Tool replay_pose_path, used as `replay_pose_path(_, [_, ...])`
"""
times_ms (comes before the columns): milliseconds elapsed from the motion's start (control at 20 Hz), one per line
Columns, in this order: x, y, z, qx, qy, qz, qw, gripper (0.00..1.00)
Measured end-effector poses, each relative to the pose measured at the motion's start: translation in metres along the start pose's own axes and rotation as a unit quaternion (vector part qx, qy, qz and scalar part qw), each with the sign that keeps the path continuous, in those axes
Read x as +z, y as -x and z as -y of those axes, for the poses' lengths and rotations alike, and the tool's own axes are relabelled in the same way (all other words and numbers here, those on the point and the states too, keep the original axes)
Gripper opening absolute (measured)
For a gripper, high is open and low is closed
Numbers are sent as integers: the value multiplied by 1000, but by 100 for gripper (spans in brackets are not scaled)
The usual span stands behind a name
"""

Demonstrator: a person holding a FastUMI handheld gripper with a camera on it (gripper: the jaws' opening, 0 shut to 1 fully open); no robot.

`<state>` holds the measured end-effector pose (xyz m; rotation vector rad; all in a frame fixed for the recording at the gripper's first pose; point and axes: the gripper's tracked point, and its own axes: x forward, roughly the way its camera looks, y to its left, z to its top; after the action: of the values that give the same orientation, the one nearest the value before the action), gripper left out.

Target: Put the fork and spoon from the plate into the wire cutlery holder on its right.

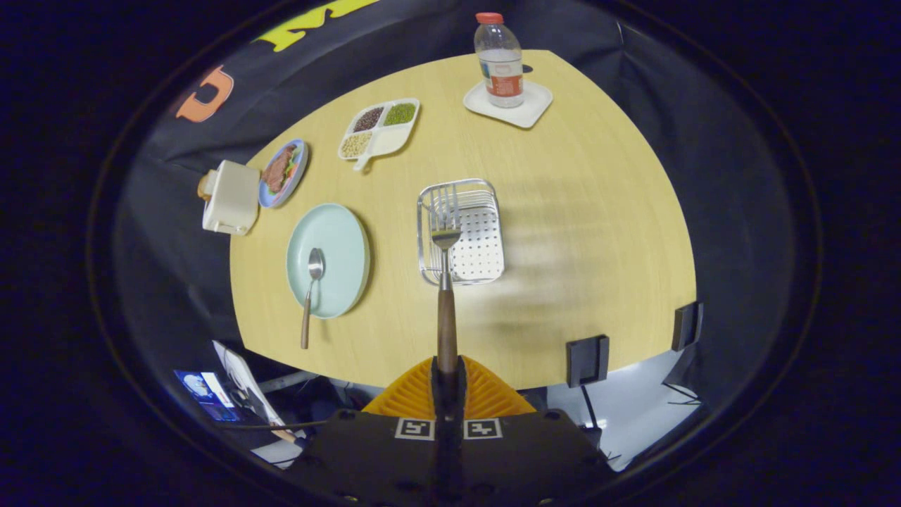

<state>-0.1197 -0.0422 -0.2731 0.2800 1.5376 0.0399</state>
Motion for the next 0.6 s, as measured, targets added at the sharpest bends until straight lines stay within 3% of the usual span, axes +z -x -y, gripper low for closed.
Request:
replay_pose_path(550, [4,-7,8,-22,-35,-19,999,1])
replay_pose_path(600, [4,-8,8,-25,-35,-14,999,6])
